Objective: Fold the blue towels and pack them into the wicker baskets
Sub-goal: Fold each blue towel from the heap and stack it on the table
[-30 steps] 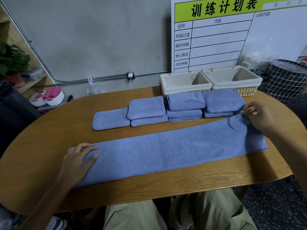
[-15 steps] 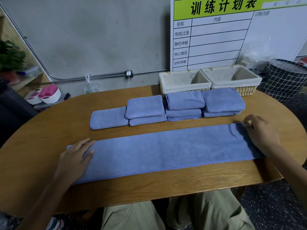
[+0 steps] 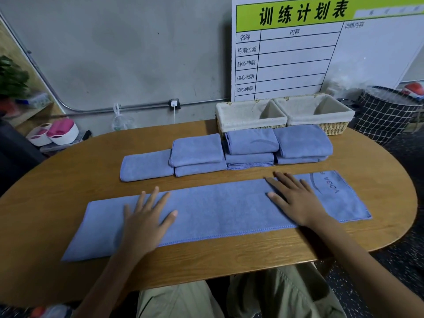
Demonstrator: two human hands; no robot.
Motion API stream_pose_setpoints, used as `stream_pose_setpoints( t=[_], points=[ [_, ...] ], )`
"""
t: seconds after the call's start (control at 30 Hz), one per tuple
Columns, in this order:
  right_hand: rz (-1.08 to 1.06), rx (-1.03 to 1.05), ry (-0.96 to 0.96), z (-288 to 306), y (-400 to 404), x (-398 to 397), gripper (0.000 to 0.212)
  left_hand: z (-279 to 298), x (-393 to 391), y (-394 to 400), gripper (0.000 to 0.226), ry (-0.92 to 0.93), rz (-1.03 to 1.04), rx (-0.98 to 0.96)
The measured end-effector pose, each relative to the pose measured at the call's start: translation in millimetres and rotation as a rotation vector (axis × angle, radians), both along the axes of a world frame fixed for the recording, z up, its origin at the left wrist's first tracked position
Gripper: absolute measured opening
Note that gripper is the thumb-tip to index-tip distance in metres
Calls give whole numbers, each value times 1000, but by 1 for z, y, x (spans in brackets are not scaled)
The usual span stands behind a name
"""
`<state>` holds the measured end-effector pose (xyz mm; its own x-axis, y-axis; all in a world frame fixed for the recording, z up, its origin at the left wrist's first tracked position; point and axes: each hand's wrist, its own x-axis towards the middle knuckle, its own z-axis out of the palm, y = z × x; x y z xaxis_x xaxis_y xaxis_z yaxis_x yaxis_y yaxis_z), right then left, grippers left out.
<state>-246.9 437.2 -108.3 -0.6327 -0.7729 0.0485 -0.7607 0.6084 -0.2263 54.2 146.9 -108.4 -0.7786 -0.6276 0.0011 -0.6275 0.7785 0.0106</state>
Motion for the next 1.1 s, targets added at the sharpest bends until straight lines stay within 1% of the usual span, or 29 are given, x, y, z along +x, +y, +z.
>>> stream_pose_setpoints(
  t=[0.1,0.27,0.37,0.5,0.6,0.67,0.7,0.73,0.77,0.8,0.83,0.87,0.93,1.03,1.1],
  points=[
    [-41,49,-20,3,15,-8,85,3,20,-15,85,-50,121,22],
    [-120,38,-34,4,34,-26,89,7,46,-30,83,-72,210,77],
    [-140,23,-33,5,45,-35,90,6,56,-36,82,-61,225,56],
    [-157,-36,16,4,56,-50,81,2,57,-37,75,-13,222,43],
    [-216,-8,16,7,72,-67,64,1,63,-43,68,-30,199,26],
    [-254,-1,21,10,83,-75,56,-1,77,-53,68,-45,112,-59],
    [-273,-8,29,11,87,-79,56,-4,83,-60,70,-86,60,-94],
    [-288,-16,32,12,90,-83,55,-11,86,-68,70,-67,-4,-172],
    [-293,-19,35,13,92,-87,55,-8,83,-66,61,3,21,-182],
    [-293,-20,36,15,94,-92,54,-4,72,-57,49,131,55,-181],
    [-286,-27,30,18,94,-97,53,2,56,-41,37,268,62,-153],
    [-275,-42,18,22,93,-102,51,7,34,-21,29,405,13,-128],
    [-243,-76,-14,30,90,-110,42,19,-17,32,23,541,-166,-2],
    [-182,-99,-78,39,83,-123,29,26,-95,115,13,508,-467,148],
    [-139,-83,-137,43,76,-131,21,31,-143,169,17,487,-611,206]
  ],
)
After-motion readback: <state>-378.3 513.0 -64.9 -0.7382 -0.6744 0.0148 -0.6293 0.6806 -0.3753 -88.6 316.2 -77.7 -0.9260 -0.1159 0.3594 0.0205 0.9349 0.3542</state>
